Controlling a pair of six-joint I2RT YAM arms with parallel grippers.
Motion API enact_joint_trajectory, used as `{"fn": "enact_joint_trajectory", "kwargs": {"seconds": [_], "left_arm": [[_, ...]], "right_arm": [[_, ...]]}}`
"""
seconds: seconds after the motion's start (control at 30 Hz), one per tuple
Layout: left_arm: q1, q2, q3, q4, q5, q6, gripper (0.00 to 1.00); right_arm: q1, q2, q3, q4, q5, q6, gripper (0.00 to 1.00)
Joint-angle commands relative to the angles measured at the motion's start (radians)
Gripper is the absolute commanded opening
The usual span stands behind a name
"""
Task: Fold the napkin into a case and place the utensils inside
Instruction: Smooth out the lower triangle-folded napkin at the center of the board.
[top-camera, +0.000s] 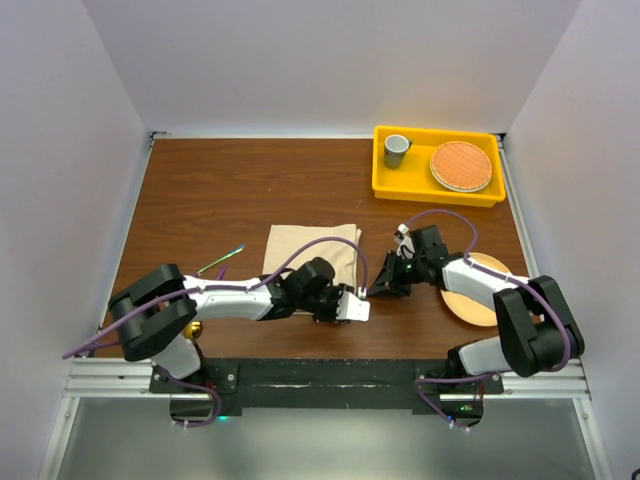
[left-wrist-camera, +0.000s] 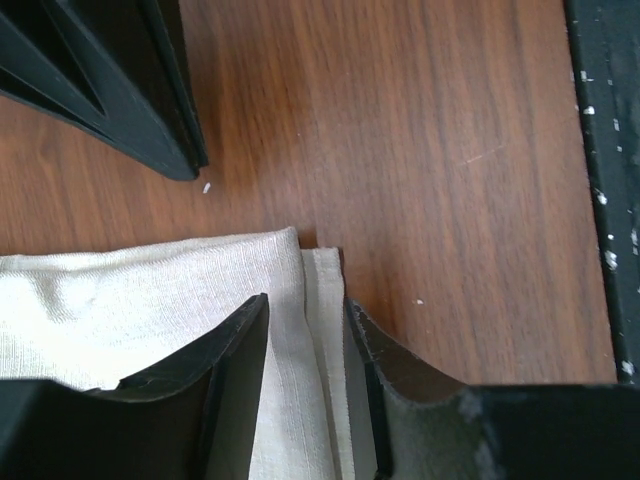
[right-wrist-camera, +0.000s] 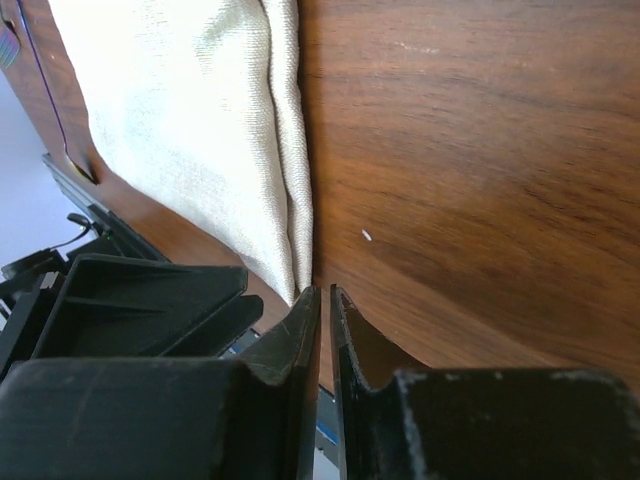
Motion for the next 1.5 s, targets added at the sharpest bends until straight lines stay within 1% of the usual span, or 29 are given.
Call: {"fn": "enact_joint_trajectory", "kwargs": {"seconds": [0.0, 0.07, 0.17, 0.2, 0.27, 0.3, 0.37, 0.5, 0.63, 0.77, 0.9, 1.0, 1.1, 1.2, 1.23, 1.27, 1.3, 1.33, 1.37, 1.43, 1.47], "left_arm": [[-0.011, 0.028, 0.042, 0.083, -0.032, 0.035, 0.40], [-0.015, 0.053, 0.047, 0.084, -0.044, 0.049, 0.38], [-0.015, 0.077, 0.053, 0.083, -0.070, 0.068, 0.32], [-0.017, 0.077, 0.053, 0.088, -0.078, 0.068, 0.25], [-0.015, 0.064, 0.055, 0.087, -0.078, 0.074, 0.17], [-0.015, 0.056, 0.055, 0.087, -0.075, 0.075, 0.08], [-0.015, 0.019, 0.049, 0.084, -0.063, 0.074, 0.01], [-0.014, -0.057, 0.045, 0.071, -0.050, 0.048, 0.00], [-0.011, -0.126, 0.044, 0.007, -0.020, 0.057, 0.00], [-0.009, -0.104, 0.030, -0.045, 0.035, 0.084, 0.00], [-0.011, -0.027, 0.036, -0.064, 0.075, 0.080, 0.00], [-0.011, 0.022, 0.055, -0.059, 0.089, 0.045, 0.07], [-0.011, 0.039, 0.053, -0.071, 0.108, 0.049, 0.10], [-0.006, 0.009, 0.033, -0.081, 0.105, 0.051, 0.27], [-0.002, -0.010, 0.035, -0.088, 0.111, 0.042, 0.38], [0.015, -0.030, 0.041, -0.090, 0.117, 0.017, 0.42], [0.028, -0.077, 0.058, -0.125, 0.126, -0.001, 0.47], [0.038, -0.097, 0.067, -0.131, 0.137, -0.023, 0.54], [0.069, -0.116, 0.074, -0.137, 0.141, -0.064, 0.55], [0.100, -0.151, 0.110, -0.182, 0.138, -0.090, 0.56], [0.141, -0.162, 0.119, -0.186, 0.132, -0.136, 0.56]], "right_arm": [[-0.004, 0.019, -0.012, 0.049, 0.014, 0.028, 0.14], [-0.004, 0.031, -0.010, 0.053, 0.010, 0.029, 0.15], [-0.004, 0.039, -0.007, 0.050, 0.007, 0.029, 0.15], [-0.004, 0.041, -0.007, 0.049, 0.004, 0.026, 0.15], [-0.003, 0.044, -0.009, 0.049, 0.003, 0.026, 0.15], [-0.003, 0.045, -0.007, 0.050, 0.001, 0.026, 0.15], [-0.003, 0.056, -0.003, 0.052, 0.001, 0.023, 0.15], [-0.004, 0.077, 0.028, 0.036, -0.011, 0.002, 0.15], [-0.004, 0.100, 0.051, 0.016, -0.026, -0.003, 0.14], [-0.004, 0.119, 0.071, 0.015, -0.029, 0.000, 0.12], [-0.007, 0.168, 0.117, 0.007, -0.025, -0.015, 0.12], [-0.015, 0.205, 0.158, -0.017, -0.026, -0.031, 0.11], [-0.027, 0.243, 0.204, -0.054, -0.029, -0.064, 0.09], [-0.038, 0.258, 0.250, -0.089, -0.043, -0.098, 0.09], [-0.038, 0.258, 0.263, -0.097, -0.066, -0.107, 0.10], [-0.038, 0.255, 0.290, -0.103, -0.077, -0.126, 0.12], [-0.039, 0.249, 0.301, -0.105, -0.085, -0.130, 0.15], [-0.040, 0.242, 0.312, -0.103, -0.088, -0.132, 0.18], [-0.038, 0.229, 0.335, -0.097, -0.085, -0.141, 0.23], [-0.038, 0.222, 0.355, -0.085, -0.071, -0.149, 0.27], [-0.039, 0.222, 0.372, -0.076, -0.048, -0.149, 0.29]]}}
